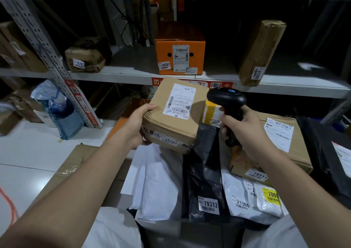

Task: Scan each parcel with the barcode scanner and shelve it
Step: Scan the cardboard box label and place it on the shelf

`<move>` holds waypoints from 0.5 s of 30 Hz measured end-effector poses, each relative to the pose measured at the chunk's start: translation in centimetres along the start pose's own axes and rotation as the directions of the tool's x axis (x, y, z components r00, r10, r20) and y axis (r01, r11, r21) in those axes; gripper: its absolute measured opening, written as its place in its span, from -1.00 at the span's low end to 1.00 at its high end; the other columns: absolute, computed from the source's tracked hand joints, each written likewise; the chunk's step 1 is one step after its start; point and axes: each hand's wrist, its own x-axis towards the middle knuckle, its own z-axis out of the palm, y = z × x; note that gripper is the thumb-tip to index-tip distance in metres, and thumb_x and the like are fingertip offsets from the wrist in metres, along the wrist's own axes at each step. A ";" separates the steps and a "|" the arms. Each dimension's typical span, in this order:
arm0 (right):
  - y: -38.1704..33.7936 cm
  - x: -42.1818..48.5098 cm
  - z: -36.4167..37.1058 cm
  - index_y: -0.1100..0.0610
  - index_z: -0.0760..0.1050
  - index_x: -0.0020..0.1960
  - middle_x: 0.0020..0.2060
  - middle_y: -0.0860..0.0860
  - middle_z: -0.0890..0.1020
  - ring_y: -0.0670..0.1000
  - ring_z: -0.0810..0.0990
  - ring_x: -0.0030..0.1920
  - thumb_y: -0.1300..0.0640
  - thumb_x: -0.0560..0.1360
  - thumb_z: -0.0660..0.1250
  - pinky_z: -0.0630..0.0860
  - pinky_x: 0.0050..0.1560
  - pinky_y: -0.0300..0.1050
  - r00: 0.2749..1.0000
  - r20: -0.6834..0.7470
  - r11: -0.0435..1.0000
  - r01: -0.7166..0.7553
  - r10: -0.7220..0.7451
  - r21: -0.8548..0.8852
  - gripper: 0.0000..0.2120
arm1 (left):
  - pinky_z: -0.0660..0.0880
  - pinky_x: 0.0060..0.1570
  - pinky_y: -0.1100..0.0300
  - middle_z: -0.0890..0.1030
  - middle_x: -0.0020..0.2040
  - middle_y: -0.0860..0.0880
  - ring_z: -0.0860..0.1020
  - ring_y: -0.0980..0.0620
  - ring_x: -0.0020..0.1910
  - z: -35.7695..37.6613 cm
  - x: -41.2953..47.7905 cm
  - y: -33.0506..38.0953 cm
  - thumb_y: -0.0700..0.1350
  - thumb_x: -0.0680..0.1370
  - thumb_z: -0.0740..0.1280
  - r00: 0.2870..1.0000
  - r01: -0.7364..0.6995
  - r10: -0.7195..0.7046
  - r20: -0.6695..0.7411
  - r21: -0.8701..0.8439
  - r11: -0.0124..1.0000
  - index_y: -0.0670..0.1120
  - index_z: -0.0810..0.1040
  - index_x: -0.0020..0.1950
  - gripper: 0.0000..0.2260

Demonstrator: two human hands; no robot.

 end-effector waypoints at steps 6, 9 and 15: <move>-0.2 1.5 0.9 0.20 0.49 0.22 -0.25 0.14 0.57 0.07 0.55 -0.33 0.29 0.60 0.38 0.53 -0.22 0.04 0.996 -0.070 0.992 -0.047 0.055 0.116 -0.79 | 0.47 0.08 -0.13 0.65 -0.02 -0.12 0.57 -0.17 0.07 -1.2 0.4 0.6 0.20 0.41 0.45 1.000 0.012 -0.011 0.017 -0.077 0.997 0.04 0.63 0.00 -0.70; 0.0 2.1 1.6 0.17 0.49 0.18 -0.26 0.12 0.57 0.06 0.55 -0.34 0.30 0.61 0.37 0.52 -0.24 0.04 0.996 -0.067 0.992 -0.054 0.062 0.118 -0.83 | 0.46 0.06 -0.12 0.69 -0.05 -0.13 0.58 -0.17 0.06 -2.1 0.7 1.0 0.22 0.43 0.43 0.999 0.019 -0.015 0.028 -0.119 0.993 0.03 0.65 0.00 -0.70; 0.5 3.4 3.4 0.07 0.51 0.08 -0.23 0.17 0.58 0.11 0.56 -0.29 0.26 0.61 0.40 0.48 -0.20 0.06 0.998 -0.028 0.994 -0.056 0.059 0.097 -0.87 | 0.46 0.12 -0.14 0.74 -0.06 -0.13 0.60 -0.21 0.10 -4.1 1.7 2.2 0.25 0.43 0.41 1.000 0.007 -0.010 -0.016 -0.162 0.987 0.03 0.67 0.03 -0.65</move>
